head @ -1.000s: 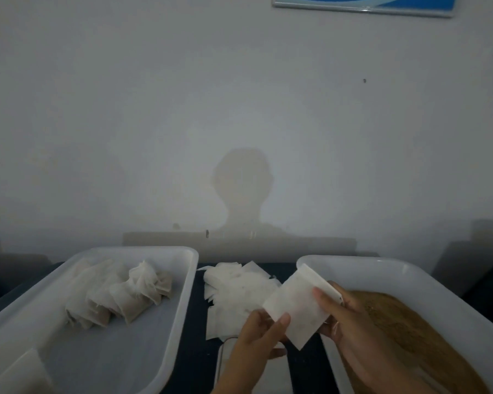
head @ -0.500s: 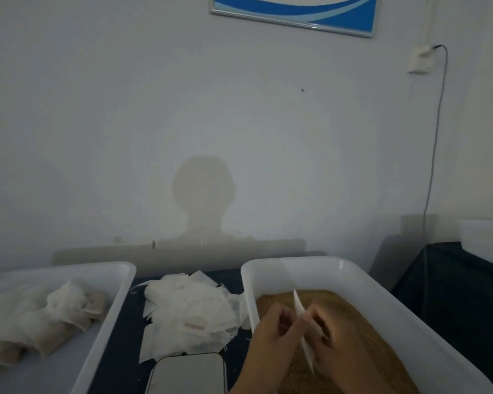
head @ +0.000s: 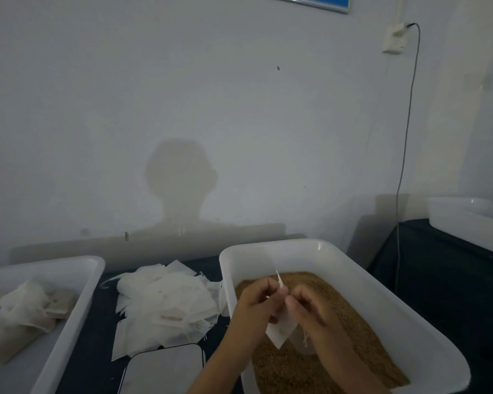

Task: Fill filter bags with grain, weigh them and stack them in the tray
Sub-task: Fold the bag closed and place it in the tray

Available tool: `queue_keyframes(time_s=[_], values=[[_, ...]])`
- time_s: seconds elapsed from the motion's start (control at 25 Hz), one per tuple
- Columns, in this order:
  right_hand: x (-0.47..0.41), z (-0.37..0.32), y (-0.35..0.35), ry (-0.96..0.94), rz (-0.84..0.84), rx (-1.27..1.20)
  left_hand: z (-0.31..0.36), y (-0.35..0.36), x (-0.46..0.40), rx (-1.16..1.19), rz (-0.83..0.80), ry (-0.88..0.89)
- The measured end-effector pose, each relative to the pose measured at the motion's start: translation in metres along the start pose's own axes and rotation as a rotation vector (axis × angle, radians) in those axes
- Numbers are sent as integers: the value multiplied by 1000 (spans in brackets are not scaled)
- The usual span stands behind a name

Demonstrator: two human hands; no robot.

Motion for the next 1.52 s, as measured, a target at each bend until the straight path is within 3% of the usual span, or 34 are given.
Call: queue_keyframes(time_s=[0.24,0.44,0.72,0.84,0.96,1.12,1.24,1.4,1.44,1.52], values=[[-4,10,0,175,51,-368,2,4,0,18,-77,115],[-6,11,1,85,-28,-244,-5,6,-2,53,-129,97],[-3,13,-5,176,90,-228,-2,12,0,-78,-173,100],[-2,18,-10,219,125,-112,1,10,3,-304,-144,118],[-4,18,-13,128,131,257,11,4,7,-624,-32,290],[-8,16,-19,98,99,614,19,12,12,-874,-82,484],[-8,16,-24,148,50,605,20,11,14,-942,-94,524],[-14,28,-35,396,46,209,20,13,17,-1064,-80,504],[-14,33,-40,444,22,236,21,10,16,-1047,-56,505],[-13,47,-54,487,-158,604,27,1,14,-1017,29,520]])
Point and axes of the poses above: each hand's wrist, its own x-axis away from the middle knuckle, its own y-axis out of the palm, z = x × y, the point moved 6 cm from there along -x, towards the middle knuckle, and after that the axes turned 1 degree about -y, right-handed, at the moved point
